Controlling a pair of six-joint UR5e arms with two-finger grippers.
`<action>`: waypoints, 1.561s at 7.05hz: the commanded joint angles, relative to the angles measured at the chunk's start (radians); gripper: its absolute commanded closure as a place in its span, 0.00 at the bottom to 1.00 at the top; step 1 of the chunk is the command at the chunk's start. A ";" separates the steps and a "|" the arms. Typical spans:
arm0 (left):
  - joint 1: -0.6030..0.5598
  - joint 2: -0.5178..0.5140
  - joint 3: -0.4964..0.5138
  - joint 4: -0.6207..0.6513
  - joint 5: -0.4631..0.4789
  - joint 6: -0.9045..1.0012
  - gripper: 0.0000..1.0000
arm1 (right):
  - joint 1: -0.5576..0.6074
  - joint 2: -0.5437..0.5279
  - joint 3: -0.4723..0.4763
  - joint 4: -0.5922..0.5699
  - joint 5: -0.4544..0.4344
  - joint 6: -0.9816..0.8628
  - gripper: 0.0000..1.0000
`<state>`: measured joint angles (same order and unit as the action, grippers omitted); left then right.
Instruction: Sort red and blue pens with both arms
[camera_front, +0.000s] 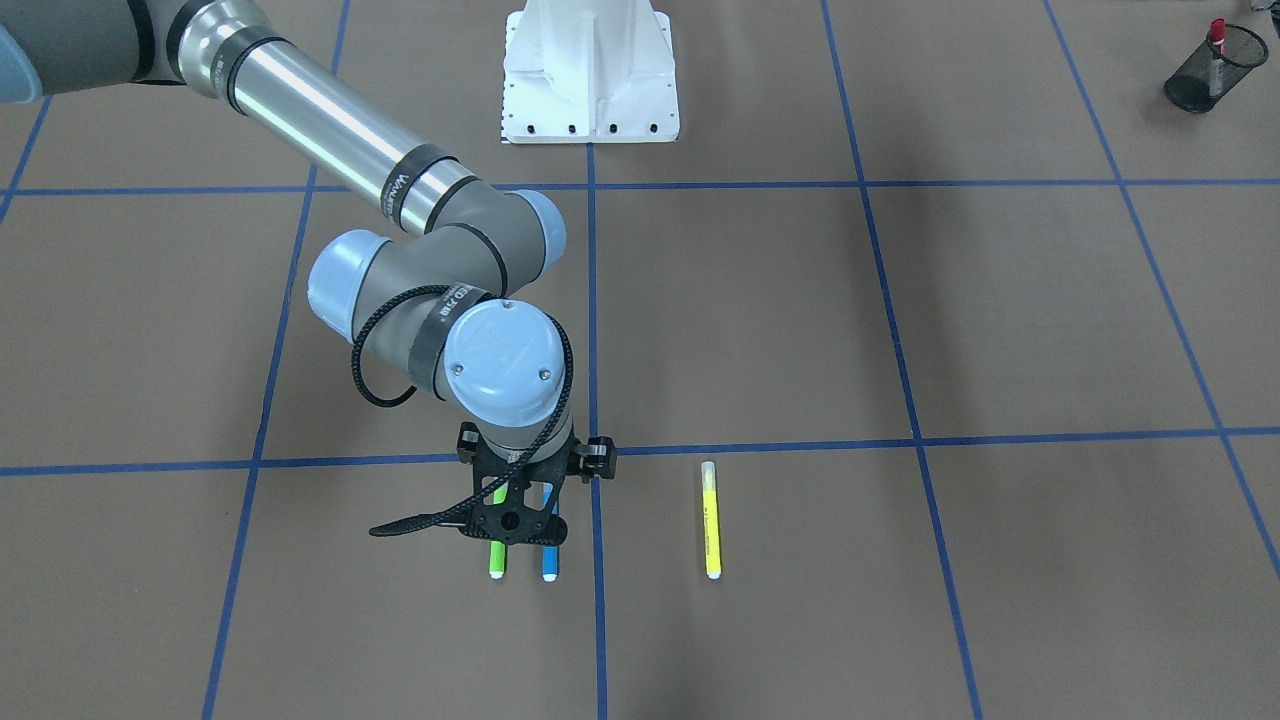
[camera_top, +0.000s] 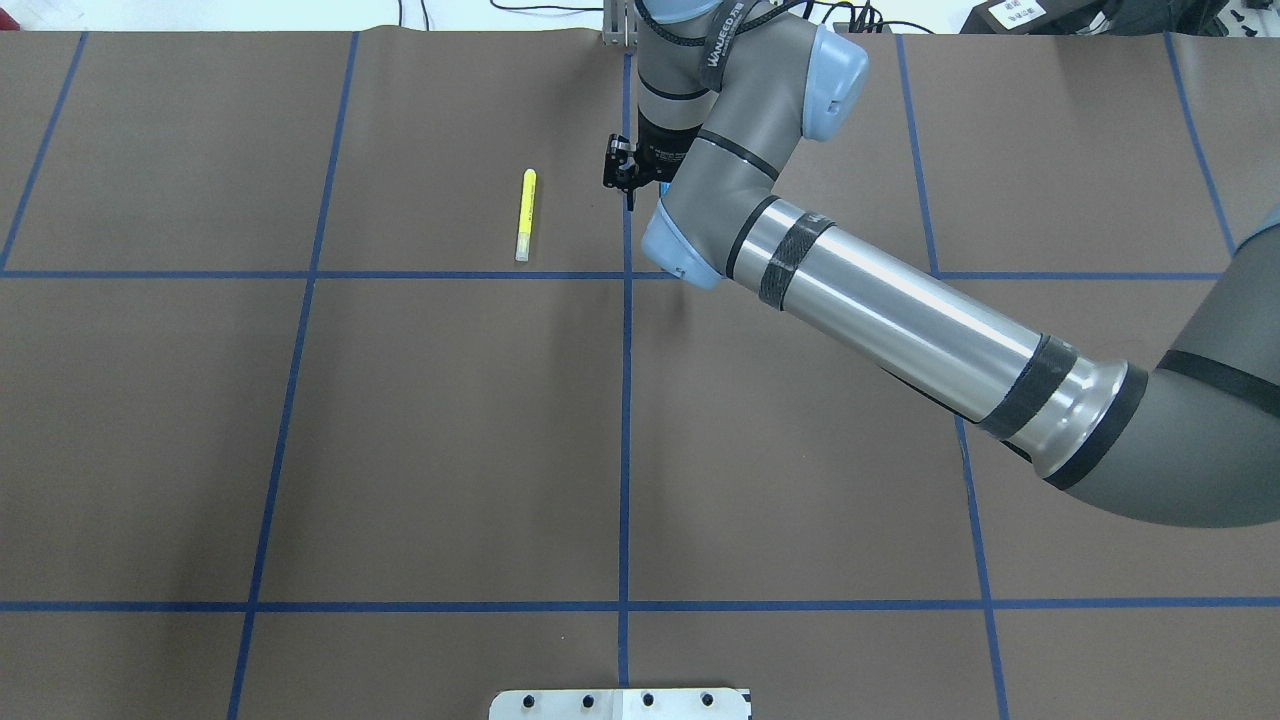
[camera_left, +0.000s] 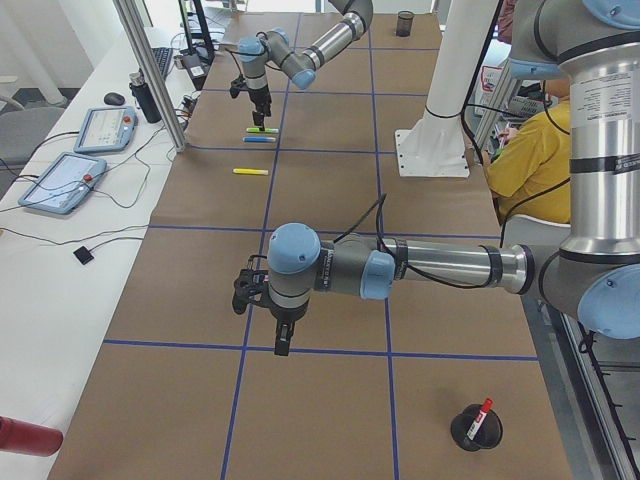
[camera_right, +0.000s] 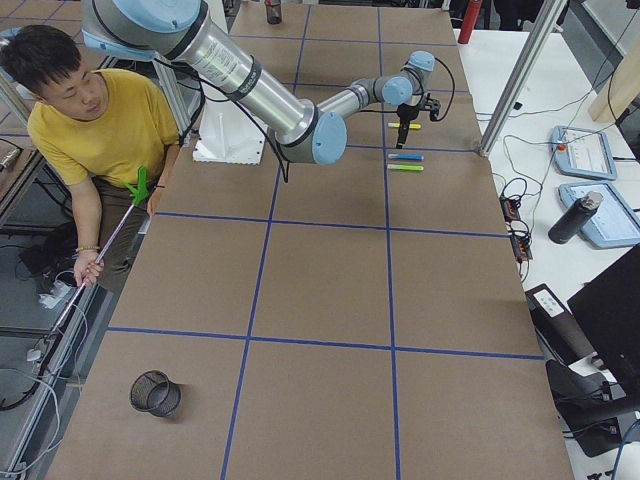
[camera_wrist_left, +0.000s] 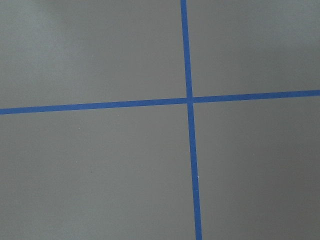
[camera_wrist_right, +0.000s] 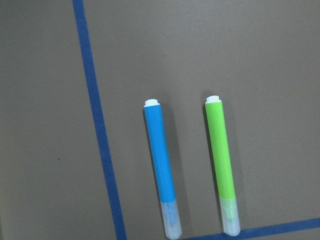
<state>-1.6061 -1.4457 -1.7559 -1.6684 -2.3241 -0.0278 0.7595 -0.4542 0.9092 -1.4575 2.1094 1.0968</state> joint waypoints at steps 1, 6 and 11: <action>-0.002 0.004 0.001 -0.005 0.000 0.000 0.00 | -0.029 -0.006 -0.035 0.000 0.001 -0.032 0.00; -0.002 0.007 -0.001 -0.005 -0.001 0.000 0.00 | -0.028 -0.027 -0.036 0.094 -0.028 -0.028 0.38; -0.002 0.007 -0.001 -0.004 -0.001 0.002 0.00 | -0.052 -0.044 -0.036 0.094 -0.043 -0.029 0.46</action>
<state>-1.6076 -1.4389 -1.7564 -1.6721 -2.3255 -0.0273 0.7139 -0.4943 0.8737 -1.3645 2.0745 1.0678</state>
